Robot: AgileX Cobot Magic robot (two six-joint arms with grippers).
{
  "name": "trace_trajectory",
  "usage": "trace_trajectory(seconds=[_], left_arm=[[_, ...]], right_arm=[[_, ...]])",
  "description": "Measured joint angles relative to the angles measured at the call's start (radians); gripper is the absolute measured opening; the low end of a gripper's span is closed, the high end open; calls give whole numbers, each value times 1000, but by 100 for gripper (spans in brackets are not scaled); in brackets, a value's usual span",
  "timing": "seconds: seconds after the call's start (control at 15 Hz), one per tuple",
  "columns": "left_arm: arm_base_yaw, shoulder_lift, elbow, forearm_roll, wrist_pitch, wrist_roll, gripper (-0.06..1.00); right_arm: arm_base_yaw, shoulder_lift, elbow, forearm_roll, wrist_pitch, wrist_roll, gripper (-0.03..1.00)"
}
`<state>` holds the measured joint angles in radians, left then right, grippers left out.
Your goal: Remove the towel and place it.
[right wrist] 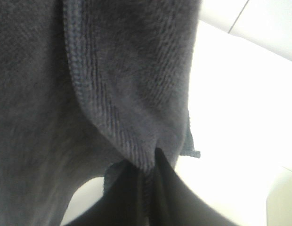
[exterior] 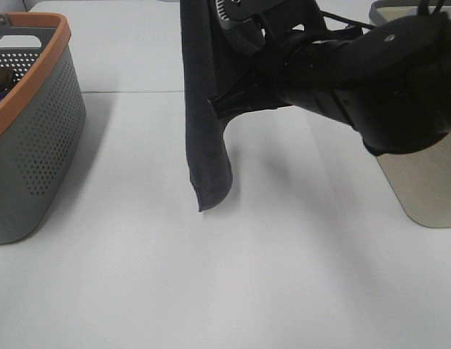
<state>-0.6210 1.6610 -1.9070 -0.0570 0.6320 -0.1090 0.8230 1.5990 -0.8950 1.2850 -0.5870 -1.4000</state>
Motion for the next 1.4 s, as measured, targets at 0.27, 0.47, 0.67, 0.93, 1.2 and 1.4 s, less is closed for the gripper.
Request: trace_trajectory(seconds=[0.27,0.47,0.67,0.93,1.2,1.4], left_arm=[[0,0,0,190,10,-68,0],[0,26,0,357,79,-154,0],[26,87,0,419,77,-170,0],[126,171,0,427,-16,-216,0],[195,284,0,428,-232,-234,0],[242,366,0,428,-383,-241,0]], right_arm=[[0,-117,0,225,107,-229,0],[0,-164,-52,386,96,-452,0],[-36,-151,-158,440,52,-601,0],[-219,-88,-316,459,149,-683,0],[-408,98,-509,462,319,-689,0],[-476,228,-614,462,347,-689,0]])
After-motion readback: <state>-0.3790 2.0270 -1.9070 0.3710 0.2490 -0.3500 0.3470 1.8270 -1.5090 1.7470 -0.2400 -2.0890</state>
